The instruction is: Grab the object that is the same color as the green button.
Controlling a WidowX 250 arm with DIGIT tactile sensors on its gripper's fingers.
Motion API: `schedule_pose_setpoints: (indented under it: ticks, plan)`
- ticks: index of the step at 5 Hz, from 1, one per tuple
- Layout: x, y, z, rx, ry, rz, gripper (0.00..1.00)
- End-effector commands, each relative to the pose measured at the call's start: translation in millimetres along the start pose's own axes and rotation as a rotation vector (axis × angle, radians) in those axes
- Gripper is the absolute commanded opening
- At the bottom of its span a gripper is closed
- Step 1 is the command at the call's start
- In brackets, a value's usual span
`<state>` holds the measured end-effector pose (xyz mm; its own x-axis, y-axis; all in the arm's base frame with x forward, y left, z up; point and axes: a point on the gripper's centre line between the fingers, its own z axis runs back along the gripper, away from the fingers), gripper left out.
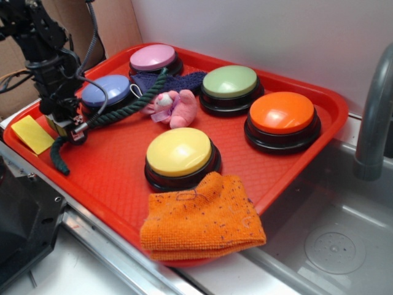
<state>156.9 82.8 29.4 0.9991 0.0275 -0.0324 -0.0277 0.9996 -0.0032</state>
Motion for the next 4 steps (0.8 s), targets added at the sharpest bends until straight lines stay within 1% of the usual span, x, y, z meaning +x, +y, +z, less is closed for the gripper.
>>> schedule_pose_setpoints:
  ticks: [1,2,3,4]
  plan:
    - [13,-32,105,0.012,-0.176,0.022,0.00]
    - [12,-53,134,-0.062,-0.192,-0.010,0.00]
    - [12,-76,149,-0.109,-0.207,-0.068,0.00]
    - [13,-89,150,-0.090,-0.162,-0.051,0.00]
